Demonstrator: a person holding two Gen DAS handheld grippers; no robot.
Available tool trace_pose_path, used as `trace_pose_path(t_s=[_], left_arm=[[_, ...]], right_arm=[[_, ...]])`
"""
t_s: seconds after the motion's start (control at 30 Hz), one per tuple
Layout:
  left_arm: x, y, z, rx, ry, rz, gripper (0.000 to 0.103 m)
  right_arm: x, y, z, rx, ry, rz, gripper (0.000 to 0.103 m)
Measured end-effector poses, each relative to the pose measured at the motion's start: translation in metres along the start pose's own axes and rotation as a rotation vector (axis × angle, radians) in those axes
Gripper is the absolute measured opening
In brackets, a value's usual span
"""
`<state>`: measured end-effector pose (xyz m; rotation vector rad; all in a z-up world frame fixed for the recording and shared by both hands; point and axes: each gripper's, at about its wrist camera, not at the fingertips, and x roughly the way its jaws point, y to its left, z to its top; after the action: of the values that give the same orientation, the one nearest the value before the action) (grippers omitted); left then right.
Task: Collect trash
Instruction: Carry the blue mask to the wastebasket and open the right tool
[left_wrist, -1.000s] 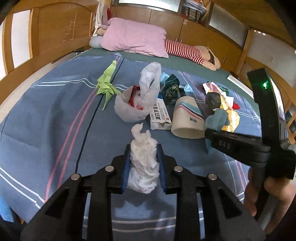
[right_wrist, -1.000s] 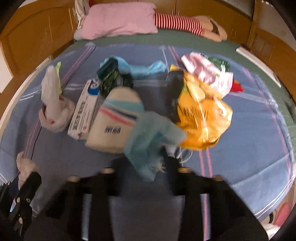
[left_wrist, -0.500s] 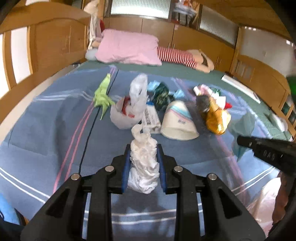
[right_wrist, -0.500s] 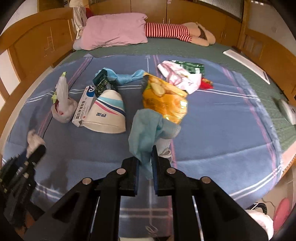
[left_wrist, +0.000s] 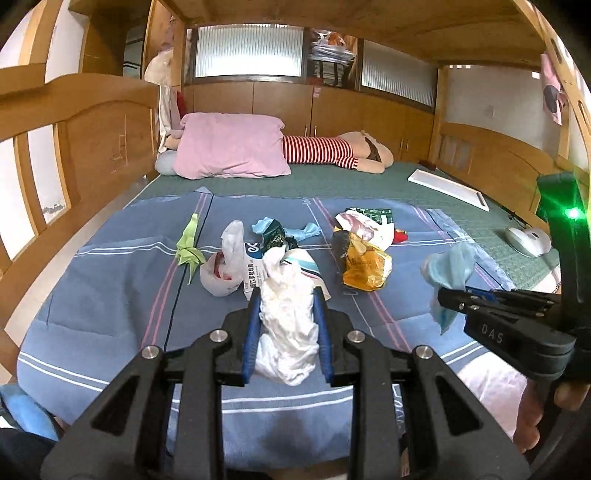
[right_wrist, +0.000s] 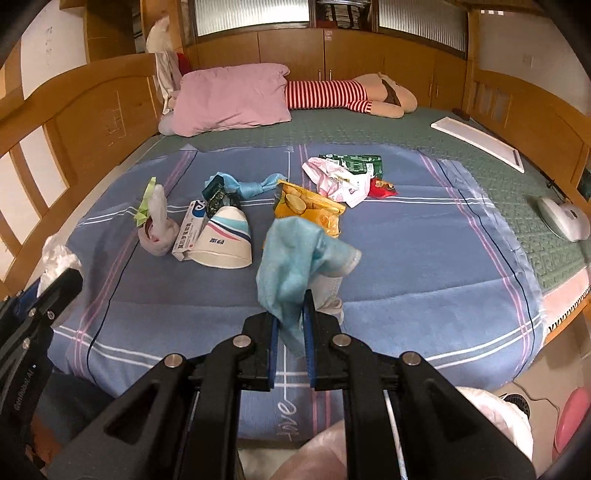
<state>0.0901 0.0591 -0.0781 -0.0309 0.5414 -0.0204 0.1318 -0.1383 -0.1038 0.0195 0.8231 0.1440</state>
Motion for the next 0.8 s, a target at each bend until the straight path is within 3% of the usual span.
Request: trace_pose_path(t_s=[0.8], left_arm=[[-0.022,-0.005,-0.002,0.007,-0.013,0.012,0.027]], right_arm=[[-0.031,-0.013,-0.010,0.047,-0.033,0.031,0.013]])
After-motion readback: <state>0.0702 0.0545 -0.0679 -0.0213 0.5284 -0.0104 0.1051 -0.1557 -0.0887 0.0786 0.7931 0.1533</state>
